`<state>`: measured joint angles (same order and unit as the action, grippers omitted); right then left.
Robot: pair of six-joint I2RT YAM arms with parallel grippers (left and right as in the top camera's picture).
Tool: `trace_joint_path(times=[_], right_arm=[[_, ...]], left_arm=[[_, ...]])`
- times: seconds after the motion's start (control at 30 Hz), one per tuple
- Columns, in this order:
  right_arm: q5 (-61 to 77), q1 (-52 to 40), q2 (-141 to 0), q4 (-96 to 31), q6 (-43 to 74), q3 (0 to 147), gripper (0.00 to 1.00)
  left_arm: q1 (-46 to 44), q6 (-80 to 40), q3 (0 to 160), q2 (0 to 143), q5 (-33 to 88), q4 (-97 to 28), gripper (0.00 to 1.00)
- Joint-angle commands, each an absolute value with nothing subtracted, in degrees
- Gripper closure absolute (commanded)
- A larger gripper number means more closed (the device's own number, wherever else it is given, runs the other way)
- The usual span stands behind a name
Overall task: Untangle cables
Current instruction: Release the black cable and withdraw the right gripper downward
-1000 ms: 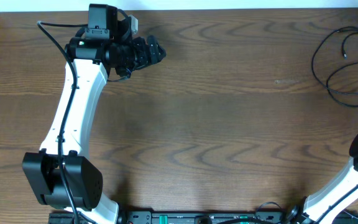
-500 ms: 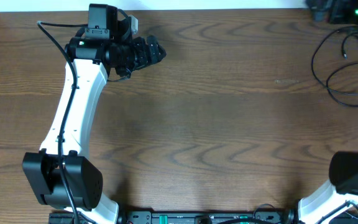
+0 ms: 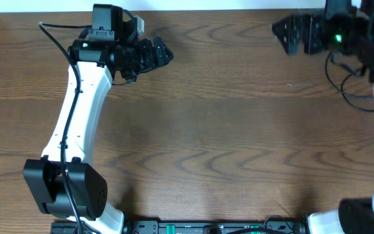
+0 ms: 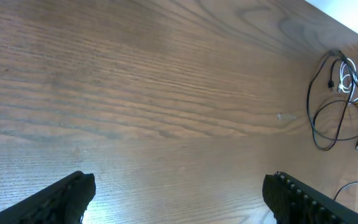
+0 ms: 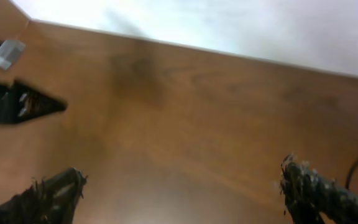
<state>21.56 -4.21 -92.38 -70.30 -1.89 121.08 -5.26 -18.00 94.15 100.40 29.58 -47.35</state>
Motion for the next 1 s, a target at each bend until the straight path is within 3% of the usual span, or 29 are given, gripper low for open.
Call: trace_joint_path(times=[0.0,0.4,0.57,0.77,0.97], right_arm=[[20.40,-4.58,-90.39,-74.91,-2.24,121.82,0.01],[12.21,-4.56,-87.31,-88.90,-2.90,121.82,0.01],[10.61,-4.67,-84.86,-88.71,-3.57,121.78,0.01],[10.61,-4.54,-78.15,-76.95,-8.91,114.54,0.01],[10.63,-3.36,-66.06,-56.47,-17.08,92.73,0.01]], left_arm=[[-5.15,-17.82,93.60,99.55,28.86,-47.35,0.08],[-5.15,-17.82,93.60,99.55,28.84,-47.35,0.08],[-5.15,-17.82,93.60,99.55,28.84,-47.35,0.09],[-5.15,-17.82,93.60,99.55,28.84,-47.35,0.08],[-5.15,-17.82,93.60,99.55,28.84,-47.35,0.09]])
